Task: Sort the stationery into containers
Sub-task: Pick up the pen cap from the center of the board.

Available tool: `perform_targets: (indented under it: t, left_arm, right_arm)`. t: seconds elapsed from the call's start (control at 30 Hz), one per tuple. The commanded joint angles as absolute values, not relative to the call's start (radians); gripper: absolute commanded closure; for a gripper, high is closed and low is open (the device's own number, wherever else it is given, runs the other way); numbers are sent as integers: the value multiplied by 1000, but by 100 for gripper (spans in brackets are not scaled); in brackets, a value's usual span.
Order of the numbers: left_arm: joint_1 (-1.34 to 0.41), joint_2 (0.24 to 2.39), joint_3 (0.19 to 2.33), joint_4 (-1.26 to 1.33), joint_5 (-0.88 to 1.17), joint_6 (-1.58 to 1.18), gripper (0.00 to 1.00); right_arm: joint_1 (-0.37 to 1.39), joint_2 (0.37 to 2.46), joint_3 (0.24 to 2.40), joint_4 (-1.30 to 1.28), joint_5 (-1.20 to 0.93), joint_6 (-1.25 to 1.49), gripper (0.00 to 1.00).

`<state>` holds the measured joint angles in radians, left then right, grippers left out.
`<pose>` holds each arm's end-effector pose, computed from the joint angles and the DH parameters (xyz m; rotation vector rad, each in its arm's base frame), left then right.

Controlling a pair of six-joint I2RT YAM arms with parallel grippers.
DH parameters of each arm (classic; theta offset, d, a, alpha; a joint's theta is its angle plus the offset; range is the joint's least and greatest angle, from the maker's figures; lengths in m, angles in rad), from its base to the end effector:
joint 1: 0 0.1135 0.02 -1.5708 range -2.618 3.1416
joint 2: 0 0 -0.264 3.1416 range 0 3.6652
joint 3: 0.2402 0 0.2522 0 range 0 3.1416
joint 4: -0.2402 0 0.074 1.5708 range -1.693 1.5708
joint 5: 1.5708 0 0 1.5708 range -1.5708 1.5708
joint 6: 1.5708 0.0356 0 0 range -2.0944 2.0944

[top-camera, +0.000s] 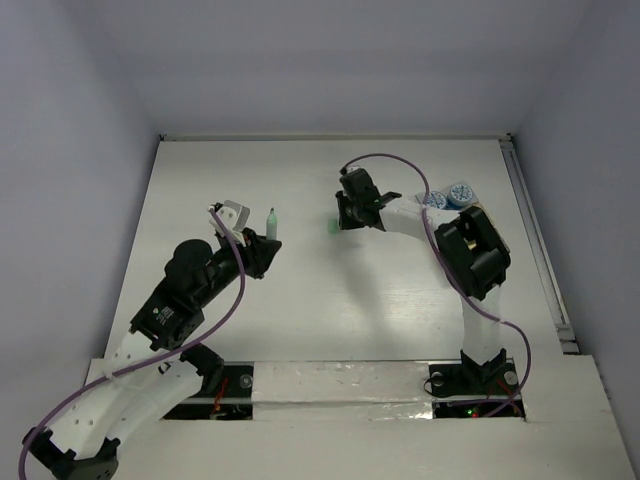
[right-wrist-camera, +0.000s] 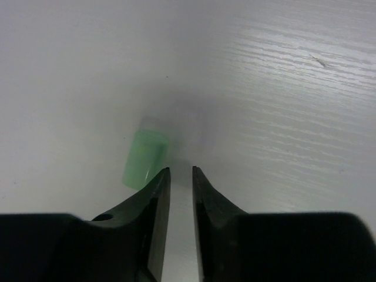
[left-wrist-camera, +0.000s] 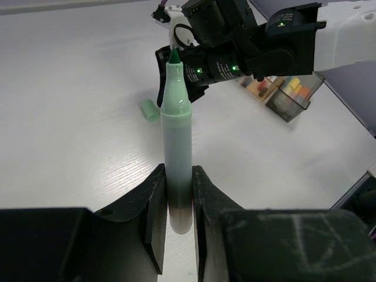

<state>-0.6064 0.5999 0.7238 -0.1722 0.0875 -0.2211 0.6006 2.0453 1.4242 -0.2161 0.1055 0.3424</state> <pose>0.1191 -0.0864 0.3471 0.3868 1.6202 -0.7043 0.3717 0.2501 0.1733 -0.2634 2.4108 0.3091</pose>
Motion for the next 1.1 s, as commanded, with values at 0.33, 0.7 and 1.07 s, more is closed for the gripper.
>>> perform_targets:
  t: [0.33, 0.7, 1.07]
  left_arm:
    - [-571, 594, 719, -114, 133, -207, 100]
    - [-561, 571, 719, -114, 138, -203, 100]
    - [-552, 561, 718, -110, 155, -203, 100]
  right_arm:
    - [607, 2014, 1500, -213, 83, 376, 36]
    - [626, 2164, 1663, -370, 155, 368, 41]
    - [664, 2206, 1703, -437, 230, 370, 52]
